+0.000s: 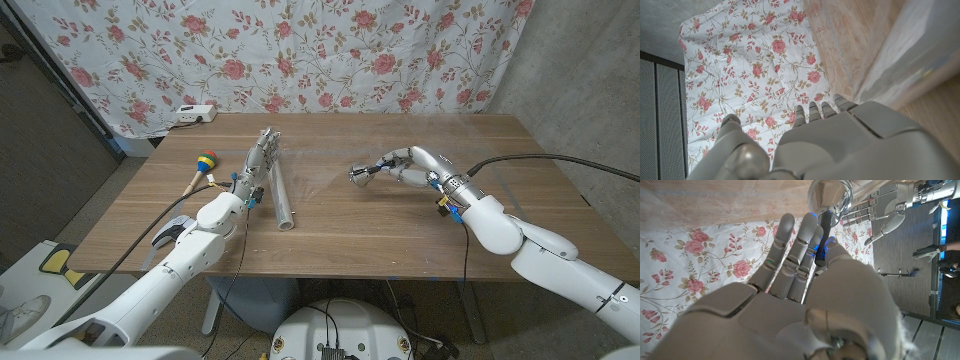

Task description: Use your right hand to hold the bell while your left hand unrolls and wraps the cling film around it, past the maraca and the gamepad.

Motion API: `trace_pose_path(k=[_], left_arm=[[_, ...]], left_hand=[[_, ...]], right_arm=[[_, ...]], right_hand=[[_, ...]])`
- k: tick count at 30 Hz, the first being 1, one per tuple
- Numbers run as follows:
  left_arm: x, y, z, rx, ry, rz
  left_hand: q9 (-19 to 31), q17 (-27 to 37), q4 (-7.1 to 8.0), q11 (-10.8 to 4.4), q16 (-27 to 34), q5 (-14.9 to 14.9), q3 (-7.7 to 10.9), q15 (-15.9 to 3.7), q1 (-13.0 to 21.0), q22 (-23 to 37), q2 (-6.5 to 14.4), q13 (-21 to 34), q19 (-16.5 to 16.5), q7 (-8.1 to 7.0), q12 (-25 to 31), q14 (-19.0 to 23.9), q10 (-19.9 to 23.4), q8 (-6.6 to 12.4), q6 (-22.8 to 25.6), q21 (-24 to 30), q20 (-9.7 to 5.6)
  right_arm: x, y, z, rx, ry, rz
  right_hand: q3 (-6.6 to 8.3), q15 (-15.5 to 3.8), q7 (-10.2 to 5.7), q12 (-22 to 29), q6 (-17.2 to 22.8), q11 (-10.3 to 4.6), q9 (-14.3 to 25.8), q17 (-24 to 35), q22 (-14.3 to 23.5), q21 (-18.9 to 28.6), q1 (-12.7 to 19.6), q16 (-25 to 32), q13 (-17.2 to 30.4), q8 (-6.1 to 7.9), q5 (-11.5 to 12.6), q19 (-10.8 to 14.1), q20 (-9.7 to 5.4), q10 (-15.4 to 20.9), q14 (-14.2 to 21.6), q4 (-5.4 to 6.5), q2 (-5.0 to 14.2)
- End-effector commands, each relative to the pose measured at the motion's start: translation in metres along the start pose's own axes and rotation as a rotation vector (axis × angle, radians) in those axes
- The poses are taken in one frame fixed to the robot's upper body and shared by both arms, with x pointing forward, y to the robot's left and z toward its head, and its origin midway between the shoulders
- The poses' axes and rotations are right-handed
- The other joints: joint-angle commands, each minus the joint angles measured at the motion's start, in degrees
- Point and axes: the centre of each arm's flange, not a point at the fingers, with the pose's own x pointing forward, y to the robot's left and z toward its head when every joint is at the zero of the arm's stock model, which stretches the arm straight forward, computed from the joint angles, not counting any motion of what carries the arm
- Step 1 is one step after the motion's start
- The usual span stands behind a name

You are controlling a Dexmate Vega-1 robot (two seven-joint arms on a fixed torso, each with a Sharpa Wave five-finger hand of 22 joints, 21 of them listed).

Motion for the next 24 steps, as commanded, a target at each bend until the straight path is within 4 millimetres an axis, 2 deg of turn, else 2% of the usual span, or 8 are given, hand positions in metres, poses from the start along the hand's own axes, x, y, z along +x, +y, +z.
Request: trace_pose_path(k=[1, 24], left_arm=[[0.002, -0.001, -0.001, -0.001, 0.005, 0.004], [0.006, -0.004, -0.004, -0.001, 0.007, -0.001]], left_hand=[[0.3, 0.3, 0.09, 0.17, -0.2, 0.2, -0.24, 0.34, 0.0, 0.2, 0.4, 0.2, -0.2, -0.21, 0.0, -0.2, 0.0, -0.07, 0.1, 0.3, 0.05], [0.3, 0.3, 0.08, 0.09, -0.2, 0.2, -0.34, 0.28, 0.0, 0.2, 0.5, 0.2, -0.2, -0.13, 0.0, -0.2, 0.0, -0.07, 0.1, 0.3, 0.0]], right_arm=[[-0.001, -0.009, -0.005, 0.07, -0.002, -0.028], [-0.001, -0.022, -0.011, 0.234, -0.035, -0.074]], right_hand=[[0.48, -1.86, 0.15, -0.1, 0.4, -0.17, 0.3, 0.3, 0.0, 0.6, 0.4, -0.3, 0.2, -0.19, 0.2, -0.3, -7.39, 0.4, 0.7, 0.09, -0.01], [0.87, -1.86, 0.35, -0.1, 0.6, -0.03, 0.7, 1.1, -0.4, 2.3, 0.5, -1.1, 0.3, -0.57, 0.1, -0.9, -7.43, 0.6, 1.1, 0.27, -0.26]])
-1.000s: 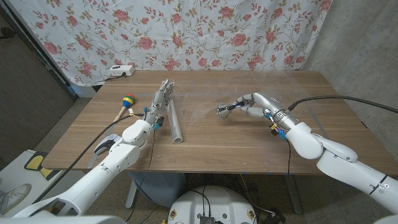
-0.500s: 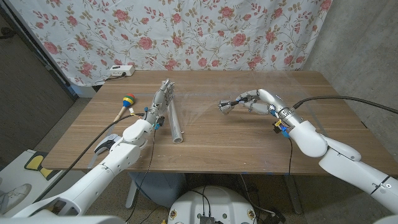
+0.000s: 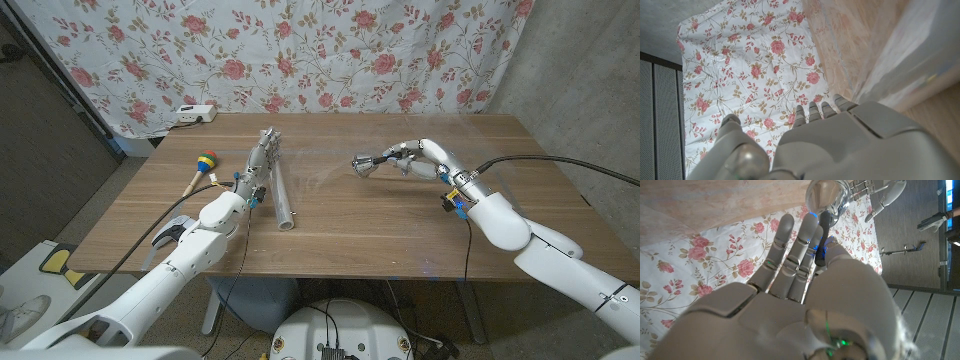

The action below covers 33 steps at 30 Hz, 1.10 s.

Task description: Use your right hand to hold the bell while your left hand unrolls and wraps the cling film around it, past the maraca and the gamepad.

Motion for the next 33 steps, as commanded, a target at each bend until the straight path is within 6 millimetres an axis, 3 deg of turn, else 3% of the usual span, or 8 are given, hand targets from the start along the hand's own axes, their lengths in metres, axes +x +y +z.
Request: trace_pose_path(k=[1, 19, 33], left_arm=[[0.001, -0.001, -0.001, 0.005, 0.002, -0.001], [0.003, 0.001, 0.002, 0.004, -0.004, 0.005], [0.005, 0.001, 0.018, 0.024, -0.045, 0.003]], left_hand=[[0.3, 0.3, -0.17, 0.08, -0.2, 0.2, -0.1, 0.3, 0.0, 0.2, 0.5, 0.2, -0.2, -0.18, 0.0, -0.2, 0.1, -0.07, 0.1, 0.3, -0.01], [0.3, 0.3, -0.18, 0.07, -0.2, 0.2, -0.17, 0.31, 0.0, 0.2, 0.5, 0.2, -0.2, -0.21, 0.0, -0.2, 0.1, -0.07, 0.1, 0.3, -0.03], [0.3, 0.3, -0.19, 0.09, -0.2, 0.2, -0.22, 0.43, 0.1, 0.2, 0.6, 0.2, -0.3, -0.18, 0.0, -0.3, 0.0, -0.07, 0.1, 0.3, -0.03]], right_arm=[[0.001, -0.007, -0.001, 0.086, -0.022, -0.023], [0.008, -0.011, -0.008, 0.149, -0.023, -0.045], [0.015, -0.014, -0.015, 0.161, -0.025, -0.057]], right_hand=[[0.51, -1.6, 0.06, -0.1, 0.3, -0.32, 0.1, 0.3, 0.1, 0.6, 0.4, -0.2, 0.2, -0.11, 0.2, -0.2, -7.32, 0.3, 0.5, -0.14, -0.11], [0.78, -1.59, 0.09, -0.2, 0.3, -0.16, 0.5, 0.6, -0.5, 1.8, 0.4, -0.9, 0.3, -0.39, 0.2, -0.7, -7.35, 0.3, 0.9, -0.04, -0.22], [0.99, -1.58, 0.12, -0.3, 0.5, -0.11, 0.7, 0.9, -0.9, 2.7, 0.4, -1.4, 0.3, -0.57, 0.2, -1.0, -7.43, 0.3, 1.0, 0.01, -0.29]])
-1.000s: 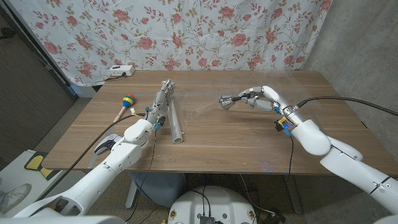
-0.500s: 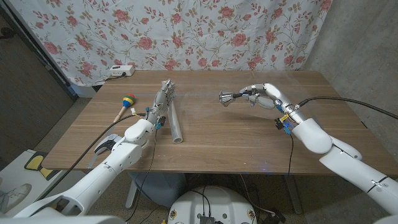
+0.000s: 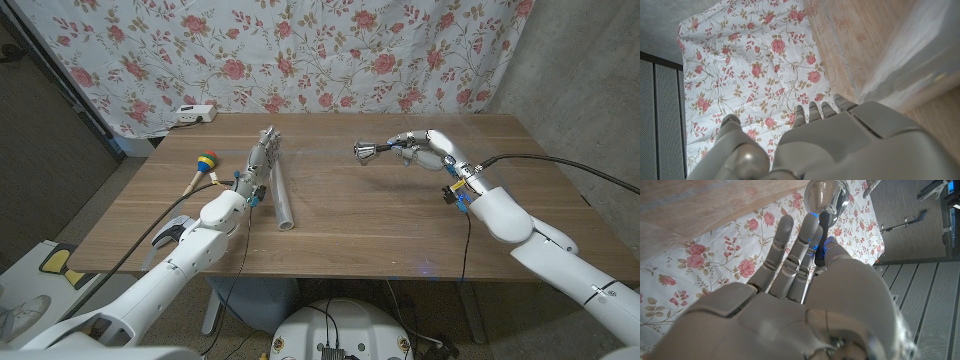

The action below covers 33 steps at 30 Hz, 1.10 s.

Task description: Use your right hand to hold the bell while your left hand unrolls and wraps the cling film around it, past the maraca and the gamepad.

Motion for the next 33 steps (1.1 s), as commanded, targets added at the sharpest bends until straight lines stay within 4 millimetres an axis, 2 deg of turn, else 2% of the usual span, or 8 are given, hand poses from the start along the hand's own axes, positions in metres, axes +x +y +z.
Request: trace_pose_path(k=[1, 5, 12, 22, 28, 33], left_arm=[[0.002, 0.001, 0.013, 0.018, -0.034, 0.002], [0.001, 0.002, 0.023, 0.167, -0.048, -0.01], [-0.001, 0.006, 0.021, 0.142, -0.04, -0.014], [-0.005, 0.019, 0.03, 0.203, -0.077, 0.029], [-0.002, 0.021, 0.037, 0.264, -0.08, 0.005], [0.001, 0.027, 0.043, 0.318, -0.08, -0.002]], left_hand=[[0.3, 0.3, -0.03, 0.18, -0.3, 0.2, -0.07, 0.4, 0.1, 0.2, 0.6, 0.2, -0.3, -0.16, 0.0, -0.3, 0.1, -0.07, 0.1, 0.3, -0.02], [0.3, 0.3, -0.03, 0.11, -0.3, 0.2, -0.09, 0.39, 0.1, 0.2, 0.6, 0.2, -0.2, -0.09, 0.0, -0.3, 0.0, -0.05, 0.1, 0.3, 0.01], [0.3, 0.3, -0.05, 0.12, -0.3, 0.2, -0.11, 0.33, 0.1, 0.2, 0.6, 0.2, -0.3, -0.13, 0.0, -0.3, 0.1, -0.07, 0.1, 0.3, -0.03], [0.3, 0.3, -0.1, -0.04, -0.2, 0.2, -0.17, 0.12, 0.1, 0.2, 0.6, 0.2, -0.3, -0.14, 0.1, -0.2, 0.2, -0.04, 0.1, 0.3, -0.02], [0.3, 0.3, -0.22, -0.86, 0.1, 0.2, -0.25, -0.66, 0.3, 0.2, 0.5, 0.2, 0.5, -0.38, 0.6, 1.1, 1.9, 0.58, 2.0, 0.5, -0.28], [0.3, 0.3, -0.28, -0.83, 0.2, 0.2, -0.24, -0.87, 0.4, 0.2, 0.5, 0.2, 0.8, -0.32, 0.7, 1.5, 2.2, 0.61, 2.3, 0.6, -0.5]], right_arm=[[0.007, -0.004, -0.008, 0.017, 0.001, -0.017], [0.008, -0.006, -0.009, 0.015, 0.002, -0.02], [0.009, -0.007, -0.011, 0.009, 0.005, -0.021], [0.007, -0.013, -0.012, 0.006, 0.016, -0.031], [0.007, -0.015, -0.011, -0.004, 0.012, -0.028], [0.008, -0.015, -0.01, -0.001, 0.011, -0.028]], right_hand=[[0.61, -1.34, 0.1, 0.0, 0.5, -0.42, 0.2, 0.3, -0.1, 0.6, 0.3, -0.3, 0.3, -0.2, 0.2, -0.4, -7.94, 0.2, 0.6, -0.05, -0.21], [0.67, -1.35, 0.19, -0.1, 0.5, -0.39, 0.2, 0.4, -0.3, 0.8, 0.3, -0.4, 0.3, -0.31, 0.2, -0.5, -7.95, 0.2, 0.7, -0.05, -0.23], [0.75, -1.35, 0.23, 0.0, 0.5, -0.41, 0.4, 0.5, -0.4, 1.1, 0.3, -0.6, 0.4, -0.37, 0.2, -0.6, -8.0, 0.3, 0.8, -0.04, -0.26], [0.88, -1.36, 0.21, -0.2, 0.5, -0.41, 0.4, 0.7, -0.8, 1.7, 0.3, -0.9, 0.4, -0.55, 0.2, -0.8, -7.99, 0.1, 0.9, -0.04, -0.31], [0.94, -1.36, 0.2, -0.1, 0.4, -0.38, 0.5, 0.7, -1.0, 1.9, 0.3, -1.1, 0.4, -0.64, 0.2, -0.9, -8.01, 0.3, 0.9, -0.03, -0.32], [1.0, -1.36, 0.25, -0.2, 0.5, -0.4, 0.6, 0.9, -1.1, 2.2, 0.2, -1.2, 0.4, -0.67, 0.2, -1.0, -8.04, 0.3, 1.1, -0.03, -0.35]])
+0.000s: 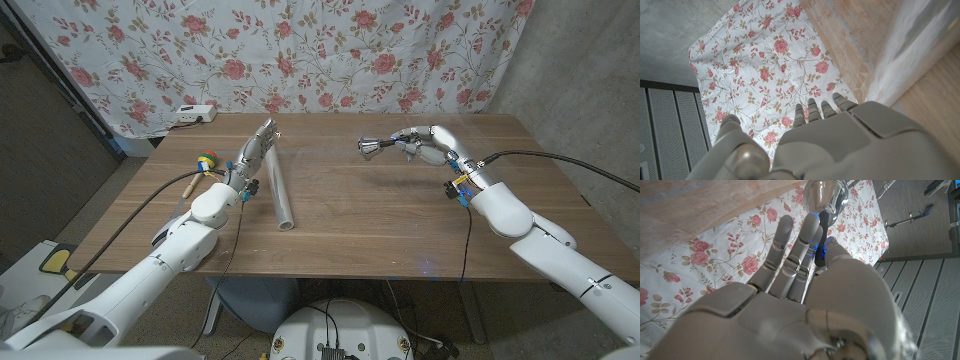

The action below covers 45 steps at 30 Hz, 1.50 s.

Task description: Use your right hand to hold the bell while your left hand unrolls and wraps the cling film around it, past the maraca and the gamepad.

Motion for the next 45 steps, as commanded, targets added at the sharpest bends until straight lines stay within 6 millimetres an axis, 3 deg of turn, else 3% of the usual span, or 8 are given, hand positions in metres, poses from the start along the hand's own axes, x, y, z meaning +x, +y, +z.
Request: trace_pose_path(k=[1, 14, 19, 22, 30, 45], left_arm=[[0.005, 0.015, 0.013, 0.13, -0.017, -0.007], [0.007, 0.024, 0.017, 0.172, -0.081, 0.053], [0.007, 0.031, 0.023, 0.214, -0.1, 0.081], [0.007, 0.036, 0.029, 0.258, -0.107, 0.086], [0.013, 0.045, 0.036, 0.312, -0.107, 0.077], [0.018, 0.055, 0.047, 0.424, -0.138, 0.098]], left_hand=[[0.3, 0.3, -0.05, -0.2, 0.3, 0.2, 0.03, -0.32, 0.5, 0.2, 0.6, 0.2, 0.6, -0.4, 0.3, 0.6, 0.9, 0.3, 0.7, 0.6, -0.24], [0.3, 0.2, -0.3, -0.53, 0.5, 0.2, 0.42, -1.12, 1.3, 0.2, 1.2, 0.2, 1.4, -0.35, 1.0, 2.3, 3.0, 0.51, 2.1, 0.7, -0.63], [0.3, 0.2, -0.89, -1.21, 0.9, 0.0, 0.92, -2.58, 2.8, 0.1, 1.6, 0.2, 3.6, -1.19, 2.1, 5.9, 7.3, 1.29, 6.2, 1.0, -1.29], [0.3, 0.1, -1.04, -1.34, 0.9, -0.1, 1.0, -3.0, 3.3, 0.1, 1.5, 0.2, 4.5, -1.32, 2.2, 6.7, 8.2, 1.32, 7.0, 1.1, -0.64], [0.3, 0.1, -1.18, -1.47, 0.8, -0.1, 1.01, -3.15, 3.7, 0.1, 1.3, 0.2, 5.0, -1.49, 2.2, 7.2, 8.7, 1.28, 7.7, 1.1, 0.12], [0.3, 0.2, -1.27, -1.63, 0.0, -0.2, 1.04, -3.33, 4.3, 0.1, 1.0, 0.2, 4.0, -1.51, 1.8, 6.4, 8.8, 0.22, 6.3, 0.4, -1.34]], right_arm=[[0.0, -0.003, 0.001, -0.005, 0.001, -0.002], [-0.001, -0.004, -0.001, -0.007, 0.008, 0.0], [-0.001, -0.005, -0.001, -0.007, 0.009, -0.005], [-0.002, -0.004, -0.002, -0.007, 0.011, -0.006], [-0.003, -0.004, -0.003, -0.003, 0.012, -0.009], [-0.004, -0.006, -0.003, -0.008, 0.014, -0.019]], right_hand=[[0.54, -0.96, 0.22, -0.2, 0.5, -0.27, 0.3, 0.2, 0.0, 0.6, 0.5, -0.2, 0.2, -0.26, 0.2, -0.5, -7.96, 0.2, 0.6, -0.01, 0.04], [0.71, -0.97, 0.18, -0.3, 0.7, -0.23, 0.5, 0.5, -0.6, 1.3, 0.4, -0.6, 0.3, -0.41, 0.2, -0.8, -7.95, 0.2, 0.9, -0.03, -0.06], [0.78, -0.96, 0.19, -0.3, 0.7, -0.27, 0.5, 0.6, -0.8, 1.6, 0.4, -0.8, 0.3, -0.49, 0.2, -0.9, -8.01, 0.2, 0.9, -0.01, -0.08], [0.82, -0.96, 0.16, -0.3, 0.7, -0.21, 0.5, 0.7, -1.0, 1.7, 0.4, -0.8, 0.3, -0.56, 0.2, -0.9, -8.0, 0.3, 1.0, -0.01, -0.09], [0.91, -0.98, 0.14, -0.4, 0.8, -0.26, 0.6, 0.8, -1.3, 2.1, 0.4, -1.1, 0.3, -0.66, 0.2, -1.1, -8.03, 0.3, 1.1, -0.04, -0.15], [1.04, -0.96, 0.22, -0.5, 0.8, -0.22, 0.7, 1.1, -1.9, 2.7, 0.3, -1.3, 0.4, -0.82, 0.2, -1.4, -8.03, 0.3, 1.4, 0.0, -0.19]])
